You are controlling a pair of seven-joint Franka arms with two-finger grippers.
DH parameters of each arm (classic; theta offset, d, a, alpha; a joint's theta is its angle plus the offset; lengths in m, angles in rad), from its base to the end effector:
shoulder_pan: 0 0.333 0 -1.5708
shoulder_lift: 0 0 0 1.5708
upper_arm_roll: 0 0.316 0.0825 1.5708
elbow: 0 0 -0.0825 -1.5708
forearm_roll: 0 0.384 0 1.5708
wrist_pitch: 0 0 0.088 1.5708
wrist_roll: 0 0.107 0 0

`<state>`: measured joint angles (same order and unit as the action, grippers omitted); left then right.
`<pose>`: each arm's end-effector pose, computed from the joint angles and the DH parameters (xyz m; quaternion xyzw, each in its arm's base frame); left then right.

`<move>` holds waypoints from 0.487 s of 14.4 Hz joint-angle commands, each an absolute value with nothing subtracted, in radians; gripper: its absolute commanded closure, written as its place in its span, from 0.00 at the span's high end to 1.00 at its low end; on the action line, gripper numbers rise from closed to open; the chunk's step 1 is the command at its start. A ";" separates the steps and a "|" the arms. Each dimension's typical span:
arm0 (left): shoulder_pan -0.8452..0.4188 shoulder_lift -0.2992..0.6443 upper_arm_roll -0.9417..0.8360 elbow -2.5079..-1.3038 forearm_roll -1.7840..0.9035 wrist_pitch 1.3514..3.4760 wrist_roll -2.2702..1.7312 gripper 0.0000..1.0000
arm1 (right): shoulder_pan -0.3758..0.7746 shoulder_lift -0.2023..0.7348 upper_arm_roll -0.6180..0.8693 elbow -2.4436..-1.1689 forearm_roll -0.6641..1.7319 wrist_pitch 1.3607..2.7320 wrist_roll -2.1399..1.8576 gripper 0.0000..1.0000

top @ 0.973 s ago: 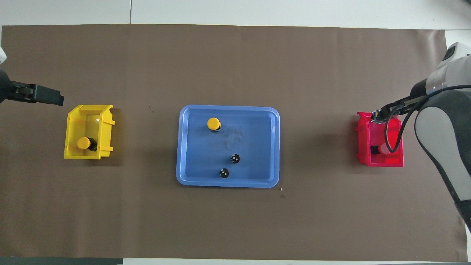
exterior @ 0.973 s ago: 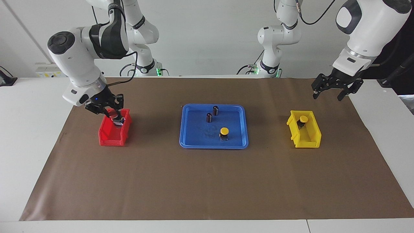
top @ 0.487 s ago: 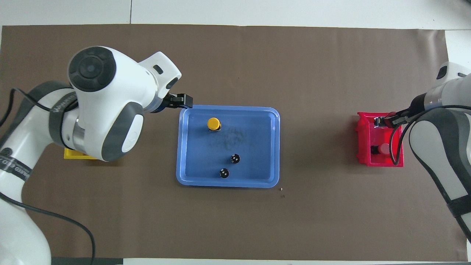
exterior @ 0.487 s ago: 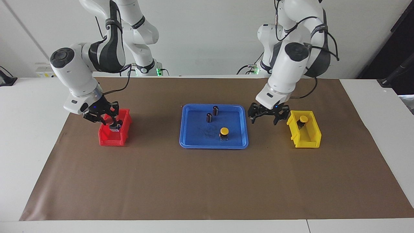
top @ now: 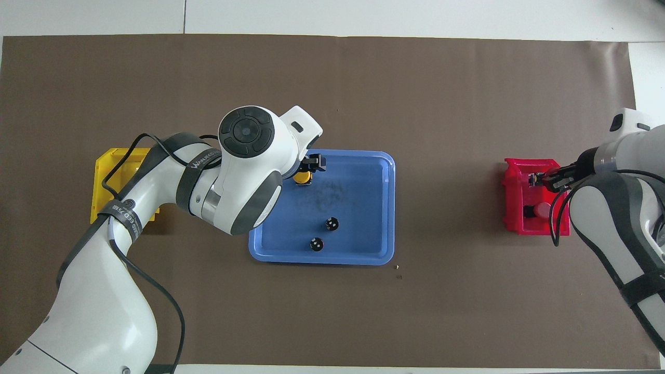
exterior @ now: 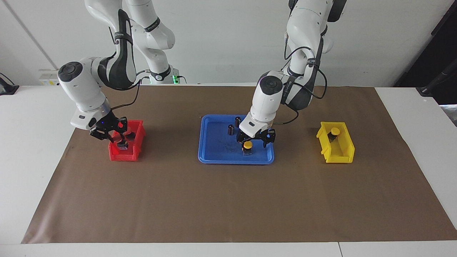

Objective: Sort red and yellow buttons by color
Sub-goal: 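Grasp the second yellow button with the left gripper while the right gripper releases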

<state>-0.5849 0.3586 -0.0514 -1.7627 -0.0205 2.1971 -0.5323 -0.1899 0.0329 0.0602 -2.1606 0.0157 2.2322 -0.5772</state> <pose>0.5276 -0.3872 0.3696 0.9981 -0.0443 0.0221 0.0356 0.5404 -0.0701 0.3857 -0.9759 -0.2172 -0.0207 0.0001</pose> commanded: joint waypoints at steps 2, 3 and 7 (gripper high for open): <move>-0.623 0.354 -0.034 -1.775 -0.037 2.209 -0.566 0.99 | -0.198 0.017 0.072 -2.209 0.025 2.296 -0.574 0.14; -0.624 0.351 -0.034 -1.787 -0.037 2.212 -0.568 0.97 | -0.196 0.017 0.072 -2.223 0.025 2.313 -0.554 0.14; -0.624 0.357 -0.034 -1.796 -0.037 2.241 -0.584 0.86 | -0.198 0.015 0.072 -2.241 0.025 2.338 -0.552 0.48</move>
